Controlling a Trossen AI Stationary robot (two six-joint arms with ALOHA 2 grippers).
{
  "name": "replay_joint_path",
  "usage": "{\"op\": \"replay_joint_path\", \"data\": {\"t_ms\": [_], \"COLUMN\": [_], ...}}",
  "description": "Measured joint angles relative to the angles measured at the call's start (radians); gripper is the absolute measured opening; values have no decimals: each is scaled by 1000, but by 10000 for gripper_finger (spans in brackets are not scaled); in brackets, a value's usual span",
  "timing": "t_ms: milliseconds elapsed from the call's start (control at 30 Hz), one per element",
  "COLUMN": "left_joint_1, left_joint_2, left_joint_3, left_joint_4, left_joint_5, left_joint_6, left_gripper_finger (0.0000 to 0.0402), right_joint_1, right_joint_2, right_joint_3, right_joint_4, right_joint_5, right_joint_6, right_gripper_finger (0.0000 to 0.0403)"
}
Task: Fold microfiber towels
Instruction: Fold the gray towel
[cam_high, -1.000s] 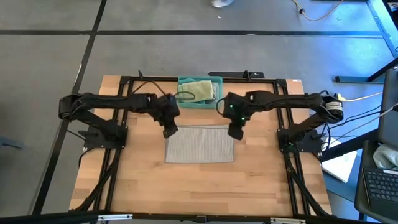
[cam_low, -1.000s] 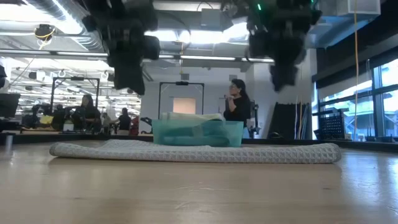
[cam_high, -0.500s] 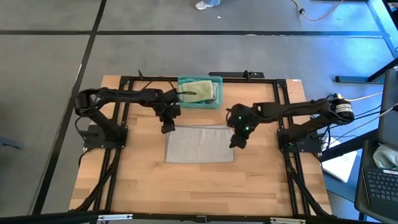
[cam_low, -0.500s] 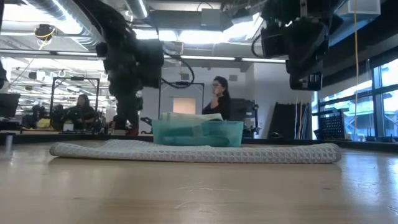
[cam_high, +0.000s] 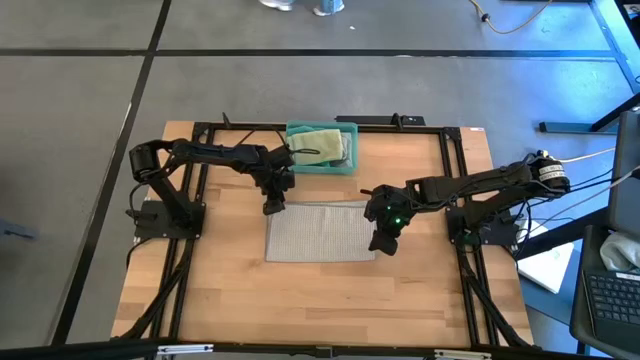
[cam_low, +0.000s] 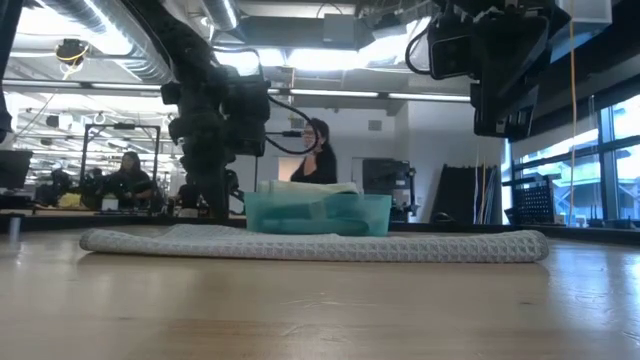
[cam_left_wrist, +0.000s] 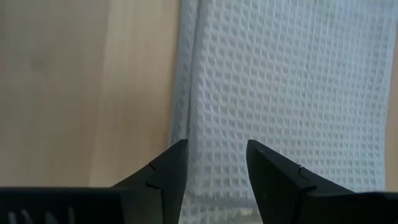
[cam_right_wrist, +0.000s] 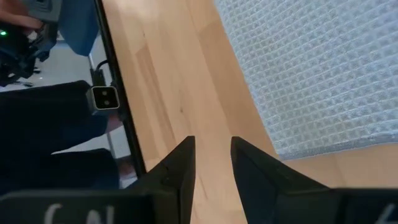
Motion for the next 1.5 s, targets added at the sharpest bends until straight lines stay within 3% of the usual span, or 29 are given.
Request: {"op": "replay_joint_path", "data": {"t_ms": [233,467,833,967,1167,1267,1367,1500], "left_joint_1": [-29,-52,-47,-47,-47,-47,-47,-46], "left_joint_2": [32,39,35,27,-22,-43,-44,-44], "left_joint_3": [-1,-1,-1,-1,-1,-1,-1,-1], "left_joint_4": [-2,-1,-29,-86,-127,-122,-131,-197], "left_joint_5": [-5,-109,-112,-111,-112,-131,-135,-124], "left_joint_6": [6,7,-28,-42,-76,-80,-111,-193], "left_gripper_finger": [156,154,153,151,150,150,150,150], "right_joint_1": [14,14,14,14,-5,-83,-169,-259], "right_joint_2": [0,0,0,0,1,2,2,2], "right_joint_3": [0,0,0,0,-33,-157,-323,-485], "right_joint_4": [0,0,0,-5,-82,32,315,606], "right_joint_5": [51,52,74,149,383,324,204,176], "right_joint_6": [0,2,-1,-1,72,209,358,530], "right_gripper_finger": [106,106,106,106,106,106,106,106]}}
